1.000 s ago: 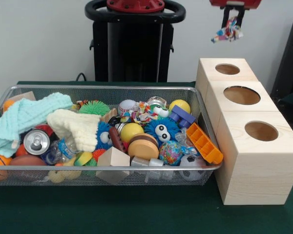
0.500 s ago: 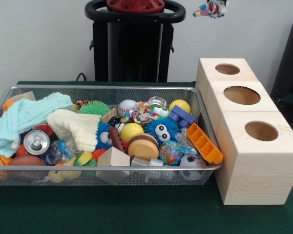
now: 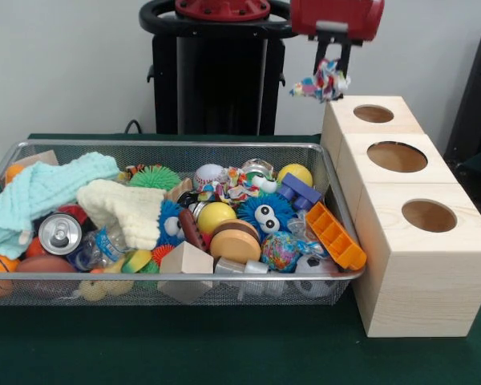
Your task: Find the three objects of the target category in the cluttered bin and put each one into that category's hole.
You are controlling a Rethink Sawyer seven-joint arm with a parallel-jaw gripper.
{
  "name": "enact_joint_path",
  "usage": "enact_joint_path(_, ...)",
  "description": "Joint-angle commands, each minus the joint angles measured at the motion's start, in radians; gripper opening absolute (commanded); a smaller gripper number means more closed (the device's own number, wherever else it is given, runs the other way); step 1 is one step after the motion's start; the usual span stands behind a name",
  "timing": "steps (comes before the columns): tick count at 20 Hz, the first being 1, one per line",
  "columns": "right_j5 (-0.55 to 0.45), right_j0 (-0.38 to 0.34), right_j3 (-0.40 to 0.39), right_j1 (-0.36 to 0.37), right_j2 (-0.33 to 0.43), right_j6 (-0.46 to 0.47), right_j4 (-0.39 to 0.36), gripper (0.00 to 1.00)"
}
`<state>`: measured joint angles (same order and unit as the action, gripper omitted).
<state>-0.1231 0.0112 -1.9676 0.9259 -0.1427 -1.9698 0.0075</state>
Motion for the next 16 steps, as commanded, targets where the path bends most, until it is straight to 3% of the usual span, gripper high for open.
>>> enact_joint_path(1, 0.093, -0.019, -0.13, -0.151, 0.09, -0.219, 0.022, 0.0)
enact_joint_path(10, 0.072, 0.005, -0.145, -0.133, 0.087, -0.215, 0.058, 0.0)
enact_joint_path(16, -0.117, 0.1, -0.15, -0.015, 0.027, -0.236, 0.124, 0.0)
